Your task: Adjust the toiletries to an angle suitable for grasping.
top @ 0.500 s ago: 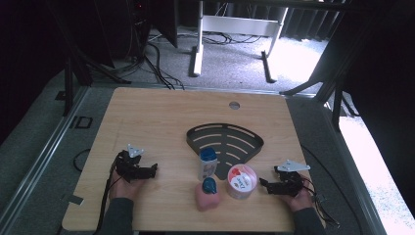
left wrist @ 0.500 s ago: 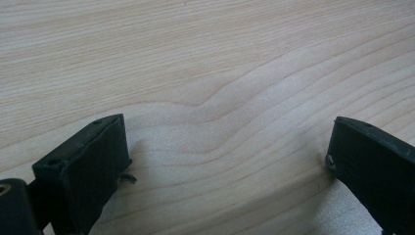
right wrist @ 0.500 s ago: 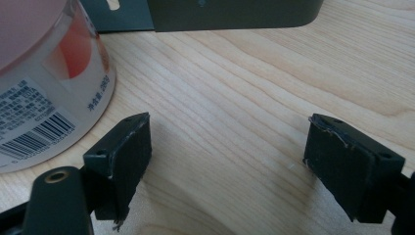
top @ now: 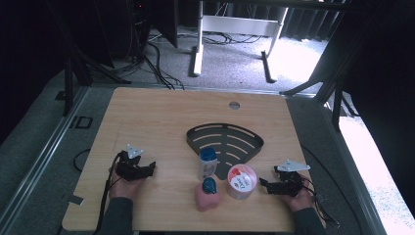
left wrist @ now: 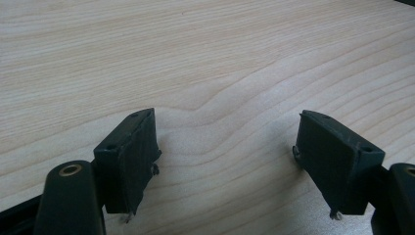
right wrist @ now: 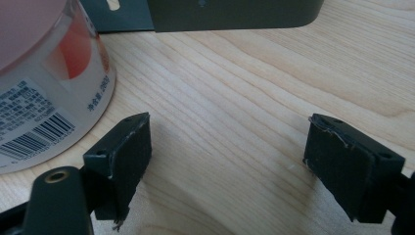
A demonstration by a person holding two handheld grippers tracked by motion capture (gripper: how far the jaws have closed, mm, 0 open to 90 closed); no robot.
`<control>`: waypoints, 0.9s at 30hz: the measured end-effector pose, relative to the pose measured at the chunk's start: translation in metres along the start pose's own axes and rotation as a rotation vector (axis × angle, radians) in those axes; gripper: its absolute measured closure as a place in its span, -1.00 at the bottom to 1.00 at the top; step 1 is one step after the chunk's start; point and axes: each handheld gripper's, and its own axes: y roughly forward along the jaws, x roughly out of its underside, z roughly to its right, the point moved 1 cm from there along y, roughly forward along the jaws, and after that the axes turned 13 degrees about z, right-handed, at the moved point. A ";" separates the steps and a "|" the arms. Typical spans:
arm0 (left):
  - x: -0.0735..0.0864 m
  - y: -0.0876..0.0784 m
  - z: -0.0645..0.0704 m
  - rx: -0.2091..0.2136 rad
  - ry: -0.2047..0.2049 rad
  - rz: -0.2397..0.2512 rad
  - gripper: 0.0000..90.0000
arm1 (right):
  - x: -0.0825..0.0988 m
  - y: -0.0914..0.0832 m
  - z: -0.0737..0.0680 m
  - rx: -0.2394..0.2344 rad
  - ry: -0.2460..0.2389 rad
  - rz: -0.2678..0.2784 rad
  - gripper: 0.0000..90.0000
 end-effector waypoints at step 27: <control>-0.018 -0.021 0.031 0.248 -0.020 -0.018 0.48 | 0.000 0.000 0.000 0.000 0.000 0.001 -0.61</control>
